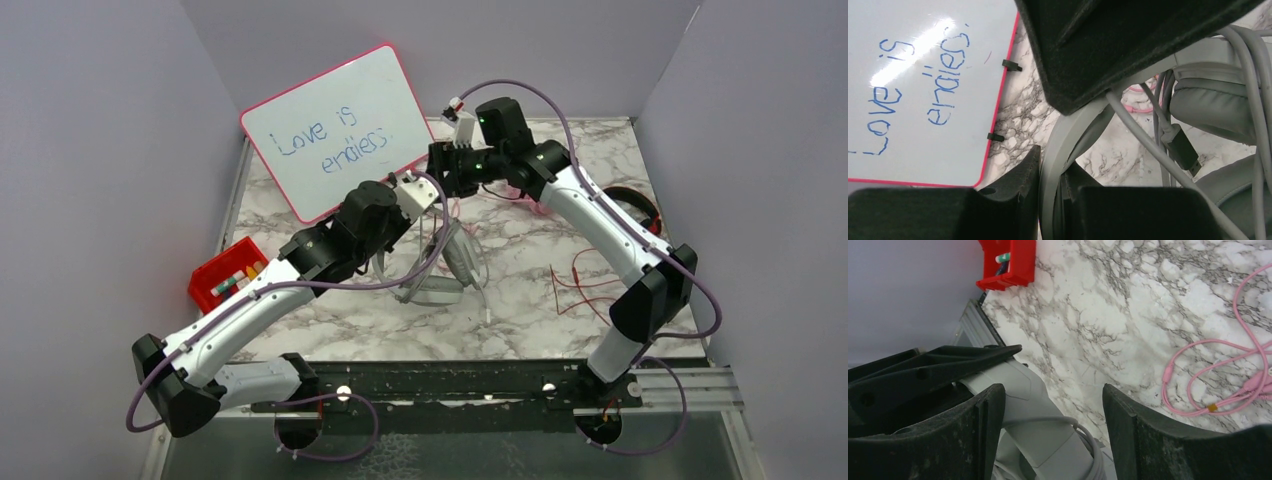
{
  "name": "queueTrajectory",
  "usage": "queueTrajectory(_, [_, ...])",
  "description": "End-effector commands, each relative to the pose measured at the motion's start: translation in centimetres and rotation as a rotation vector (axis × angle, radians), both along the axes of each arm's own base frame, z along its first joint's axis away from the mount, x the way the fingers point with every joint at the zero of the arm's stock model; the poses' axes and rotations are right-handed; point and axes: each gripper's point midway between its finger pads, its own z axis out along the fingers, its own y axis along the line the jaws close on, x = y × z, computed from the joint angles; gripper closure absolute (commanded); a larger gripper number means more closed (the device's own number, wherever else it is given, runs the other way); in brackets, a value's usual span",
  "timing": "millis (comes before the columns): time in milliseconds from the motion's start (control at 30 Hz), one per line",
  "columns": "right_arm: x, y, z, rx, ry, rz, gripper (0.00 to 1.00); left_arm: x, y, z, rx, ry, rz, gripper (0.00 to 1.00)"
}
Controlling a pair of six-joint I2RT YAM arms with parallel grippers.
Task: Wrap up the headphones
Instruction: Wrap the headphones cable around the headphones, then place the headphones at the center of the board.
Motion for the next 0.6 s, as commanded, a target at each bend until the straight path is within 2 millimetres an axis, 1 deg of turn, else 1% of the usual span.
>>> queueTrajectory(0, [-1.3, -2.4, -1.5, -0.097, -0.013, -0.029, 0.27, 0.9, 0.0, 3.5, -0.128, -0.082, 0.056, 1.00])
queueTrajectory(33, [-1.1, -2.8, -1.7, -0.111, -0.020, -0.055, 0.27, 0.9, 0.0, 3.6, -0.130, -0.082, 0.054, 1.00])
queueTrajectory(133, [-0.7, -3.9, -1.7, -0.135, -0.050, -0.122, 0.28, 0.8, -0.1, 3.6, -0.138, -0.077, 0.050, 1.00])
queueTrajectory(233, [-0.9, -4.3, -1.6, -0.126, -0.066, -0.138, 0.28, 0.8, 0.1, 3.3, -0.136, -0.069, 0.054, 1.00])
queueTrajectory(300, [-0.8, -4.8, -1.9, -0.140, -0.067, -0.161, 0.28, 0.7, 0.1, 3.3, -0.143, -0.065, 0.055, 1.00])
queueTrajectory(400, [0.0, -6.0, -2.6, -0.159, -0.065, -0.219, 0.28, 0.5, 0.2, 3.4, -0.165, -0.061, 0.051, 1.00])
queueTrajectory(467, [0.4, -6.7, -2.7, -0.162, -0.066, -0.249, 0.33, 0.4, 0.3, 3.5, -0.180, -0.062, 0.047, 1.00])
queueTrajectory(533, [0.6, -6.8, -2.5, -0.152, -0.076, -0.252, 0.32, 0.4, 0.3, 3.5, -0.186, -0.058, 0.045, 1.00])
queueTrajectory(567, [0.5, -6.6, -2.2, -0.141, -0.078, -0.239, 0.31, 0.4, 0.3, 3.3, -0.189, -0.050, 0.041, 1.00])
